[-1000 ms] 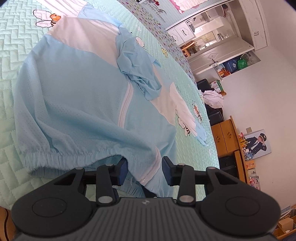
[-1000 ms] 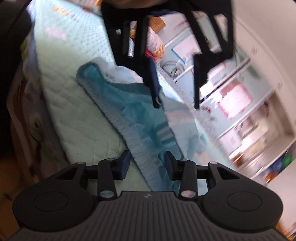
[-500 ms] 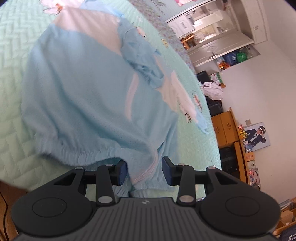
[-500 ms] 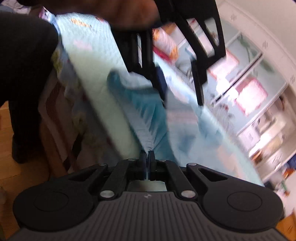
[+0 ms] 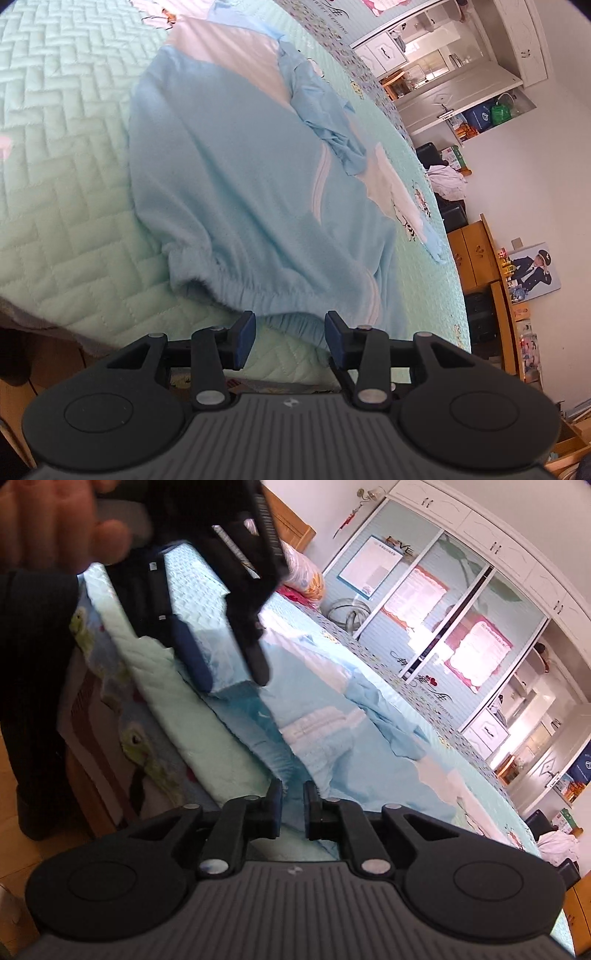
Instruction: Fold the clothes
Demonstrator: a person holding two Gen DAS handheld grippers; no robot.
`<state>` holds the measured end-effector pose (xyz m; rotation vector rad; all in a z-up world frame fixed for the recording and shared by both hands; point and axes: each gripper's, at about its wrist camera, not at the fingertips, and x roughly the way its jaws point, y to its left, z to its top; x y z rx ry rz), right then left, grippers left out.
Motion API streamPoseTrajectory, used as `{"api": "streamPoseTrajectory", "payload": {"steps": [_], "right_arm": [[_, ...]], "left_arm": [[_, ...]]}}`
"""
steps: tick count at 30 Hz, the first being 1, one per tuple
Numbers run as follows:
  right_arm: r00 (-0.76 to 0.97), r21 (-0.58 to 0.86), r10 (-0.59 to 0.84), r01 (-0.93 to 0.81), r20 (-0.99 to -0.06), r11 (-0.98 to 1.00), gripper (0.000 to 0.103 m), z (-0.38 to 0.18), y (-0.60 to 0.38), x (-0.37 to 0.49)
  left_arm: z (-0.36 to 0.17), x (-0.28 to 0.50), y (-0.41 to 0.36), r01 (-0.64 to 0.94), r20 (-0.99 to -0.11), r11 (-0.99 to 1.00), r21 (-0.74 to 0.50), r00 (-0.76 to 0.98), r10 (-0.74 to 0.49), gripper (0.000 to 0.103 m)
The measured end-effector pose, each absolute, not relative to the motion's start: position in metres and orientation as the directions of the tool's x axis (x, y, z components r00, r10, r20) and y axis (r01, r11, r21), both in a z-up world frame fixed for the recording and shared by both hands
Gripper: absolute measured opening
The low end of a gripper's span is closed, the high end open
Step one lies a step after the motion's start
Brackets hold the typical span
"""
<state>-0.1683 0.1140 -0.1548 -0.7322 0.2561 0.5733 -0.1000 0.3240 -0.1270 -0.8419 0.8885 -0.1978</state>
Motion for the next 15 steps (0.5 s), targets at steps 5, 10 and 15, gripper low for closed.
{"api": "streamPoseTrajectory", "payload": {"steps": [5, 10, 15], "right_arm": [[0.811, -0.554, 0.414, -0.585, -0.414, 0.593, 0.000, -0.158, 0.118, -0.163], [0.809, -0.550, 0.437, -0.588, -0.393, 0.593, 0.000, -0.154, 0.113, -0.167], [0.805, -0.535, 0.440, -0.594, -0.399, 0.601, 0.002, -0.152, 0.114, -0.172]], "left_arm": [[-0.123, -0.100, 0.343, -0.218, -0.583, 0.657, -0.722, 0.702, -0.408, 0.043], [-0.118, -0.112, 0.363, -0.258, -0.572, 0.637, -0.726, 0.741, -0.352, 0.043], [-0.120, -0.123, 0.360, -0.238, -0.573, 0.647, -0.725, 0.730, -0.373, 0.043]]}}
